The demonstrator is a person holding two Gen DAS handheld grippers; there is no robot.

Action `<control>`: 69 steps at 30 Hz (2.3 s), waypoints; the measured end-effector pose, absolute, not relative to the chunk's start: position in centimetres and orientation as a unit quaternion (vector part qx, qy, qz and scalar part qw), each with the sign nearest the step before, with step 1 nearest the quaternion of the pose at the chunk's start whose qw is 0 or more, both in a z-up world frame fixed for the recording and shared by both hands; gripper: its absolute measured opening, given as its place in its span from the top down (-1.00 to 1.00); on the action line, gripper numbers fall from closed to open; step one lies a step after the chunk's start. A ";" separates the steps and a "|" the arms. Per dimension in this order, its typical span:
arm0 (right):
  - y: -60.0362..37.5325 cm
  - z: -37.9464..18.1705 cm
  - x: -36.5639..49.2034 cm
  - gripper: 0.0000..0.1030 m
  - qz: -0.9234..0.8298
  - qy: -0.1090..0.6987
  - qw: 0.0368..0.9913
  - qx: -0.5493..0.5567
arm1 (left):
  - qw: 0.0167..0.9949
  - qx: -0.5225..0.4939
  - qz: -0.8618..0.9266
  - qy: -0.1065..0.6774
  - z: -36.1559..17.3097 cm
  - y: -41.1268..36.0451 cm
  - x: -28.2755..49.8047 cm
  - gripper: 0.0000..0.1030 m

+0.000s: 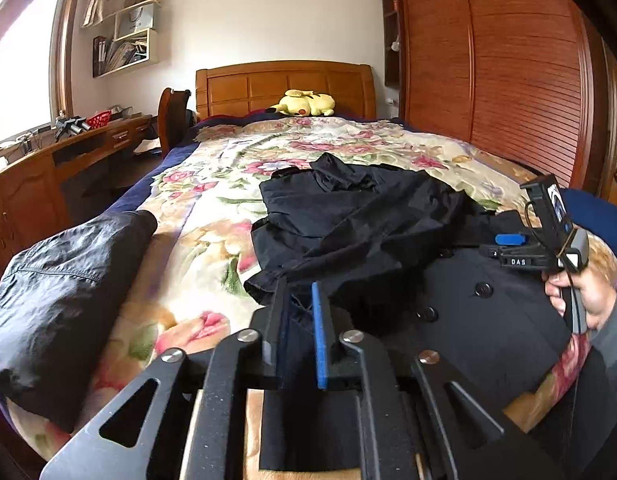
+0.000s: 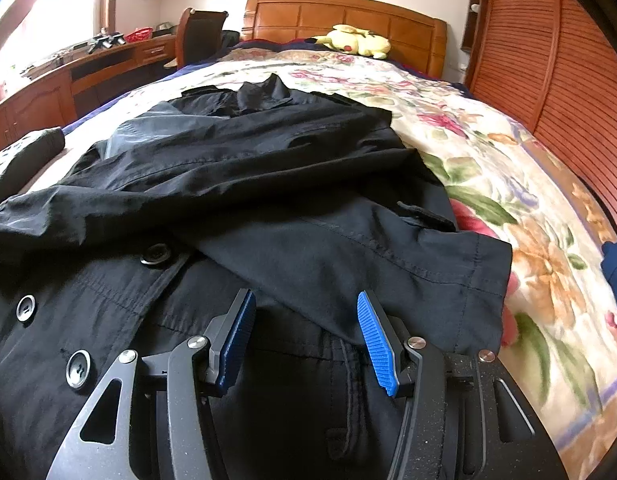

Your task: Fold large clothes

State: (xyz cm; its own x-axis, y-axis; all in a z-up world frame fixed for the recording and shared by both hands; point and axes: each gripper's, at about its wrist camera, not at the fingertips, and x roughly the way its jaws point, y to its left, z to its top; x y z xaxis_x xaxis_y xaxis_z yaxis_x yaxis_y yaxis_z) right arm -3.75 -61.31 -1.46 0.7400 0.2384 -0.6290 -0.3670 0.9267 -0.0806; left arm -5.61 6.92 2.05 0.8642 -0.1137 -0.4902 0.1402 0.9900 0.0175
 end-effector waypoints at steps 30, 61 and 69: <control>-73.2 -0.8 -14.5 -0.25 0.145 0.343 0.924 -0.088 | 0.945 0.019 -0.038 0.323 -2.8 10.3 -7.1 -0.58; -73.1 -1.9 -15.9 0.45 0.175 0.335 0.924 -0.061 | 0.936 -0.009 -0.088 0.340 -4.6 9.5 -7.2 0.65; -72.7 0.1 -17.1 0.80 0.168 0.303 0.935 -0.075 | 0.942 0.007 -0.097 0.321 -3.2 8.9 -8.4 0.89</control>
